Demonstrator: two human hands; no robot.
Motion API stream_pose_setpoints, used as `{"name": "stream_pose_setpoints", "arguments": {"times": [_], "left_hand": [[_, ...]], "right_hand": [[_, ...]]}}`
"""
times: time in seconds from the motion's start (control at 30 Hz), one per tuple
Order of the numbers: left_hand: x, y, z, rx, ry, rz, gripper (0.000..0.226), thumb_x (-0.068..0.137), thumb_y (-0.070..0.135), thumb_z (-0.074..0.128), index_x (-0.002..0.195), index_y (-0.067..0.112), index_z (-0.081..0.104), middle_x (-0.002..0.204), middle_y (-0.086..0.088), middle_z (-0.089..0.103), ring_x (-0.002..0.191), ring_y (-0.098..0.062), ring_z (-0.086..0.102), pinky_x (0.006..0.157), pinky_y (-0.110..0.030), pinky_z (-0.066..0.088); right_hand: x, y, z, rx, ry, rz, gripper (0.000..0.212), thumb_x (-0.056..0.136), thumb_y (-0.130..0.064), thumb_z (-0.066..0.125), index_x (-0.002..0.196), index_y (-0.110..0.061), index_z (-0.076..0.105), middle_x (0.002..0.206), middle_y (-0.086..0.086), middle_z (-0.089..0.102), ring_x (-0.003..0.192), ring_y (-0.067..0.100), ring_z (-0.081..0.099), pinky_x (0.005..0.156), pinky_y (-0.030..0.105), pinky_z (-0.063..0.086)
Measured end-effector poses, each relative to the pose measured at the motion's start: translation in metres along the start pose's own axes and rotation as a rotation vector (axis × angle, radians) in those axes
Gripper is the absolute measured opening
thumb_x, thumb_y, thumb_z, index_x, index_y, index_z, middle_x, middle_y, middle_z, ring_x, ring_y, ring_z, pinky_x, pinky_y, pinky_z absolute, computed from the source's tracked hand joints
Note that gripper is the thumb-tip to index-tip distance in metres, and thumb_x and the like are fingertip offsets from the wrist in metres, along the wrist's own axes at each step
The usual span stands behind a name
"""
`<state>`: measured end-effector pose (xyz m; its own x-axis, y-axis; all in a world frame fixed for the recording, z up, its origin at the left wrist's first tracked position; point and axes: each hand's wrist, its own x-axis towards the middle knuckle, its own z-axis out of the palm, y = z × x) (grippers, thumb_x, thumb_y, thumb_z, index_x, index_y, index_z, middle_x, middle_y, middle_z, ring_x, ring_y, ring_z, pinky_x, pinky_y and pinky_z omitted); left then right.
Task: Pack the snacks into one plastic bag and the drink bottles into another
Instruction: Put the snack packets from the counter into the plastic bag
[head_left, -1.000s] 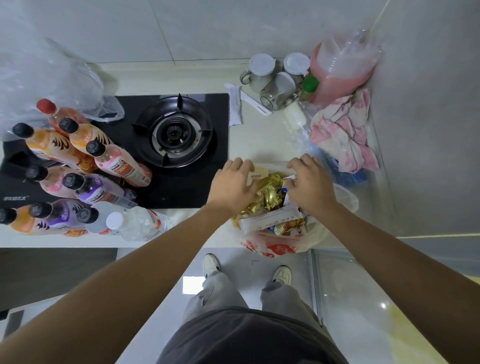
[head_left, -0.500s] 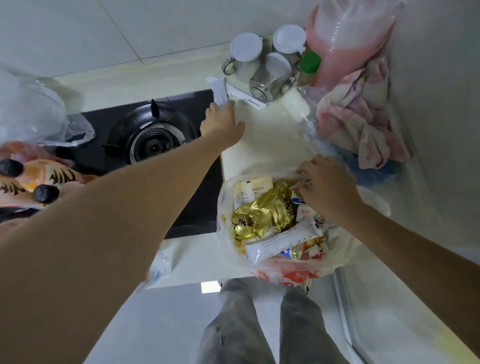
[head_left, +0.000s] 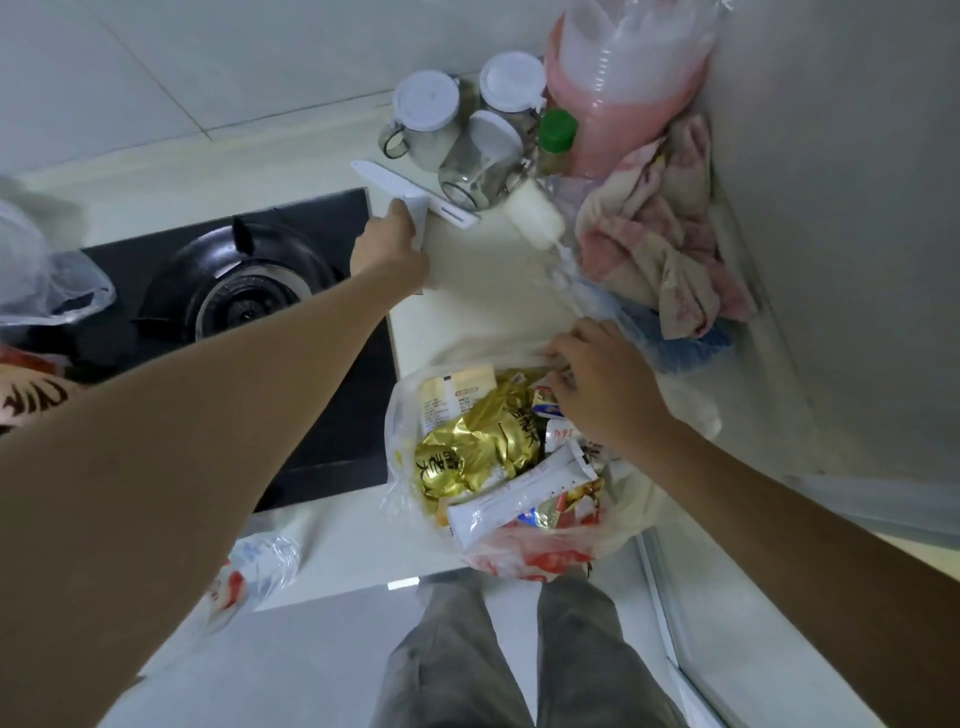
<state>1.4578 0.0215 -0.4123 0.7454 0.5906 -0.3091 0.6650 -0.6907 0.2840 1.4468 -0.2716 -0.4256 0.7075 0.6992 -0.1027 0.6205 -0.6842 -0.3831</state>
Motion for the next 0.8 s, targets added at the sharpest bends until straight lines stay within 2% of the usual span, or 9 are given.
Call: {"name": "stream_pose_setpoints", "arguments": {"times": [0.07, 0.13, 0.2, 0.27, 0.4, 0.5, 0.6, 0.7, 0.8], "left_hand": [[-0.023, 0.005, -0.001, -0.066, 0.036, 0.044, 0.033, 0.090, 0.006, 0.057, 0.121, 0.013, 0.048, 0.116, -0.010, 0.054, 0.094, -0.031, 0.058, 0.050, -0.021, 0.038], [-0.051, 0.009, -0.005, -0.159, 0.097, 0.100, 0.028, 0.092, 0.006, 0.054, 0.120, 0.011, 0.051, 0.111, -0.006, 0.052, 0.082, -0.022, 0.053, 0.049, -0.018, 0.032], [-0.082, 0.012, -0.010, -0.317, 0.159, 0.156, 0.024, 0.092, 0.008, 0.053, 0.116, 0.010, 0.053, 0.109, -0.006, 0.056, 0.076, -0.019, 0.054, 0.053, -0.025, 0.043], [-0.118, 0.010, -0.008, -0.452, 0.169, 0.220, 0.020, 0.091, 0.010, 0.054, 0.111, 0.010, 0.054, 0.106, -0.008, 0.060, 0.082, -0.023, 0.058, 0.065, -0.040, 0.053], [-0.192, 0.008, 0.000, -0.541, 0.080, 0.271, 0.019, 0.088, 0.008, 0.055, 0.106, 0.014, 0.055, 0.092, 0.003, 0.060, 0.080, -0.016, 0.057, 0.069, -0.037, 0.049], [-0.232, 0.005, 0.007, -0.549, 0.020, 0.245, 0.019, 0.087, 0.003, 0.057, 0.102, 0.014, 0.058, 0.086, 0.014, 0.058, 0.072, -0.007, 0.052, 0.069, -0.029, 0.046], [-0.258, -0.001, 0.020, -0.490, -0.002, 0.240, 0.019, 0.087, 0.002, 0.059, 0.103, 0.012, 0.062, 0.093, 0.008, 0.061, 0.081, -0.010, 0.055, 0.078, -0.026, 0.044], [-0.267, 0.003, 0.029, -0.455, -0.045, 0.264, 0.016, 0.089, 0.004, 0.061, 0.103, 0.012, 0.062, 0.097, 0.002, 0.065, 0.090, -0.021, 0.059, 0.081, -0.036, 0.049], [-0.262, 0.009, 0.033, -0.337, -0.033, 0.280, 0.016, 0.090, 0.012, 0.064, 0.105, 0.014, 0.064, 0.097, 0.006, 0.064, 0.099, -0.023, 0.056, 0.086, -0.046, 0.049]], "right_hand": [[0.000, 0.001, -0.001, 0.004, 0.004, 0.006, 0.022, 0.091, -0.023, 0.066, 0.111, -0.015, 0.070, 0.106, 0.005, 0.060, 0.103, 0.027, 0.054, 0.081, 0.045, 0.052], [-0.001, 0.000, -0.004, 0.006, 0.003, 0.002, 0.022, 0.091, -0.023, 0.066, 0.111, -0.015, 0.070, 0.107, 0.005, 0.060, 0.105, 0.028, 0.053, 0.081, 0.044, 0.052], [0.000, -0.002, -0.009, -0.007, -0.008, -0.007, 0.021, 0.090, -0.021, 0.064, 0.109, -0.015, 0.070, 0.107, 0.007, 0.059, 0.105, 0.029, 0.053, 0.081, 0.044, 0.051], [-0.002, -0.001, -0.014, -0.023, -0.036, -0.012, 0.020, 0.088, -0.018, 0.061, 0.106, -0.015, 0.070, 0.106, 0.008, 0.058, 0.103, 0.030, 0.052, 0.083, 0.045, 0.049], [-0.008, 0.003, -0.029, -0.013, -0.046, -0.005, 0.021, 0.085, -0.011, 0.062, 0.104, -0.013, 0.072, 0.105, 0.009, 0.058, 0.105, 0.032, 0.053, 0.084, 0.046, 0.050], [-0.010, 0.003, -0.041, -0.025, -0.112, 0.017, 0.029, 0.088, -0.009, 0.061, 0.115, -0.011, 0.072, 0.114, 0.013, 0.059, 0.115, 0.034, 0.051, 0.084, 0.043, 0.052], [-0.015, 0.008, -0.049, -0.031, -0.155, 0.012, 0.032, 0.089, -0.007, 0.061, 0.118, -0.014, 0.072, 0.115, 0.013, 0.058, 0.112, 0.035, 0.055, 0.078, 0.040, 0.052], [-0.018, 0.014, -0.055, -0.024, -0.165, 0.002, 0.030, 0.088, -0.004, 0.063, 0.114, -0.015, 0.072, 0.113, 0.012, 0.058, 0.105, 0.035, 0.058, 0.072, 0.040, 0.055], [-0.023, 0.017, -0.060, -0.017, -0.174, 0.042, 0.033, 0.086, -0.005, 0.067, 0.116, -0.018, 0.072, 0.118, 0.010, 0.060, 0.112, 0.033, 0.057, 0.079, 0.045, 0.058]]}}
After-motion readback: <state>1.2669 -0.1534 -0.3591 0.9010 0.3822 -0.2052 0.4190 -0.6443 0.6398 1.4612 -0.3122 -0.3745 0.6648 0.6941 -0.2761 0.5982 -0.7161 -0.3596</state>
